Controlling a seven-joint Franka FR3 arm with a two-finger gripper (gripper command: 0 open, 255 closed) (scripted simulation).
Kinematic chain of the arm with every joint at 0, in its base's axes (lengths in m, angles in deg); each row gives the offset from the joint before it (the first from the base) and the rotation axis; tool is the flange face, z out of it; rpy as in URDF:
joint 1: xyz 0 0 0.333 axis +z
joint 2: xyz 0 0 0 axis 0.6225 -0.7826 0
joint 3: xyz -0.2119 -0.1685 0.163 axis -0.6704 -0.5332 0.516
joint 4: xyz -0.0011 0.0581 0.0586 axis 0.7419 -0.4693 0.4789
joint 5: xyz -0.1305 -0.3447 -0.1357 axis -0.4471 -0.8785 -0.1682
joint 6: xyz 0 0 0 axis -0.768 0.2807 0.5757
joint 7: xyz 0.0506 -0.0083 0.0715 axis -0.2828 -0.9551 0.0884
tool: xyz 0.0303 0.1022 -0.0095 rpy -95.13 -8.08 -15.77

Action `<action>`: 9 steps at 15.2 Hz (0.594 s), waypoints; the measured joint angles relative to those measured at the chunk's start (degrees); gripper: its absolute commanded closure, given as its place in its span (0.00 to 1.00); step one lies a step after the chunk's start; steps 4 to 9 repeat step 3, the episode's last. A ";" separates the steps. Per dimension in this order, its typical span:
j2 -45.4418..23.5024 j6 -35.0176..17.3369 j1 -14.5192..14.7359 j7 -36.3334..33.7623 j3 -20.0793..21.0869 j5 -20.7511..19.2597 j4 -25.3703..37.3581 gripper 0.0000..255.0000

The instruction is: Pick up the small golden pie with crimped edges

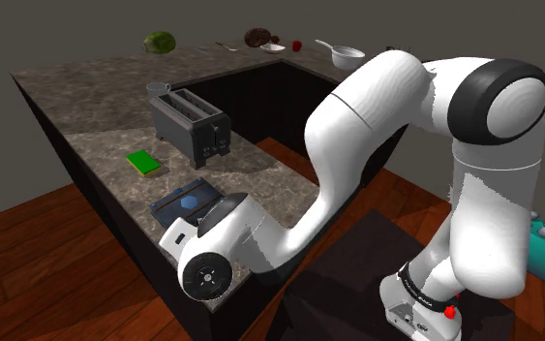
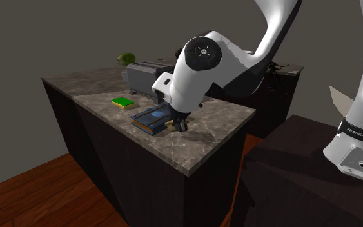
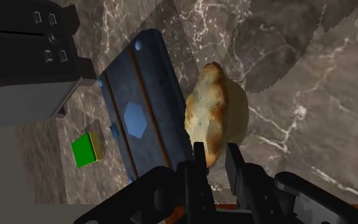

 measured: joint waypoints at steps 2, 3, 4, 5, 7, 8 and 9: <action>1.09 0.06 -0.46 1.13 0.49 1.09 -0.02 1.00; 1.54 0.03 -0.64 1.45 0.68 1.45 -0.17 1.00; 1.54 0.03 -0.64 1.45 0.68 1.45 -0.17 1.00; 1.54 0.03 -0.64 1.45 0.68 1.45 -0.17 1.00; 1.54 0.03 -0.64 1.45 0.68 1.45 -0.17 1.00; 1.54 0.03 -0.64 1.45 0.68 1.45 -0.17 1.00; 1.54 0.03 -0.64 1.45 0.68 1.45 -0.17 1.00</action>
